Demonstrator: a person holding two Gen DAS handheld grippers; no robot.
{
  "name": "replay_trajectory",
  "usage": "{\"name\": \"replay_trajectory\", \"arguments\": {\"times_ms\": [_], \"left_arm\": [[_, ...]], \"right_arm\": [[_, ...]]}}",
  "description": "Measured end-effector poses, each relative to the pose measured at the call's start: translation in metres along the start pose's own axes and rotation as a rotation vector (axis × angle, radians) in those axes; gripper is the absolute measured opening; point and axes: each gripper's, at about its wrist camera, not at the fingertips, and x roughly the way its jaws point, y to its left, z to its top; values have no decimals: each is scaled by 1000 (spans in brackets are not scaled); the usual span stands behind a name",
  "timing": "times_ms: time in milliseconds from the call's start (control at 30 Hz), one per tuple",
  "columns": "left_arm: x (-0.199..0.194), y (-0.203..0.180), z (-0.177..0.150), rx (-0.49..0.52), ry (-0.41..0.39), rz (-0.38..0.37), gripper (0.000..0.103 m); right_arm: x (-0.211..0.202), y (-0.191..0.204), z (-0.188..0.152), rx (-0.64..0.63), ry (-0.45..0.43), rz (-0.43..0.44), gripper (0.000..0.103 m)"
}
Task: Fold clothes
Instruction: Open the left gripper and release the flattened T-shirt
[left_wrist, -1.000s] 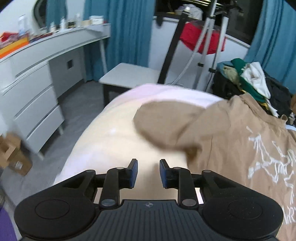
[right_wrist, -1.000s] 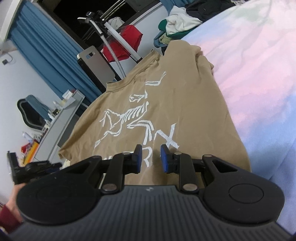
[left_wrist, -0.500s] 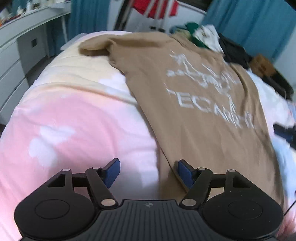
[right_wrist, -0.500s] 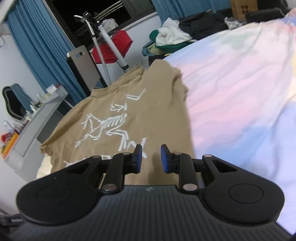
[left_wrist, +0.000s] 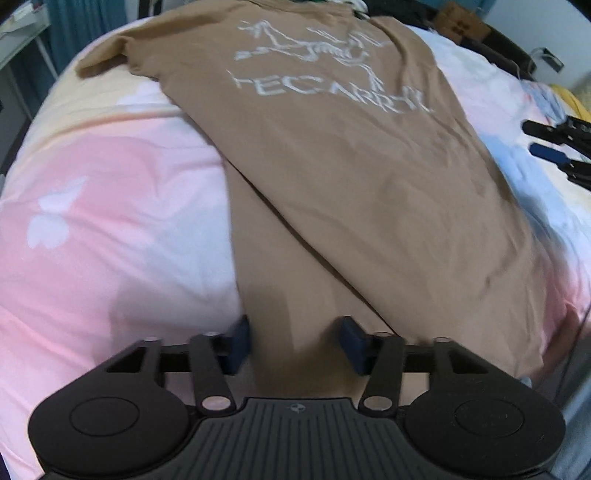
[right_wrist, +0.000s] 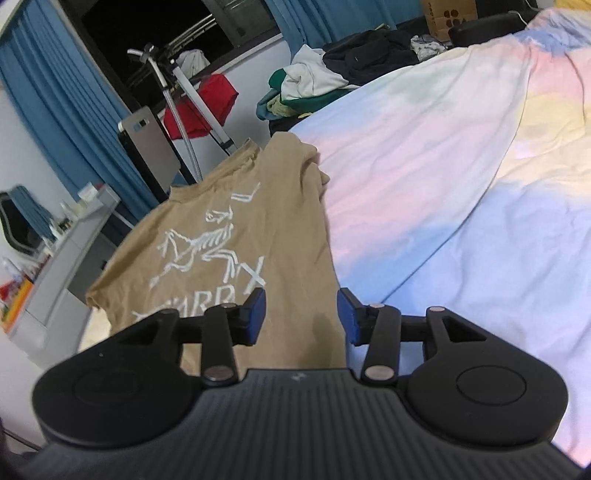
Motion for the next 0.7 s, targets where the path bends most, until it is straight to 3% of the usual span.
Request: {"name": "replay_trajectory", "arguments": {"times_ms": [100, 233, 367, 467, 567, 667, 700], "left_arm": [[-3, -2, -5, -2, 20, 9, 3], [-20, 0, -6, -36, 11, 26, 2], [-43, 11, -7, -102, 40, 95, 2], [-41, 18, -12, -122, 87, 173, 2], [-39, 18, -14, -114, 88, 191, 3], [-45, 17, -14, -122, 64, 188, 11], [-49, 18, -13, -131, 54, 189, 19]], "right_arm": [[-1, 2, -2, -21, -2, -8, 47], [-1, 4, -5, -33, 2, -6, 47], [-5, 2, -5, -33, -8, -8, 47], [-5, 1, -3, -23, -19, 3, 47], [-1, 1, -2, -25, -16, 11, 47], [-1, 2, -3, -30, -12, 16, 47], [-2, 2, -4, -32, -13, 19, 47]]}}
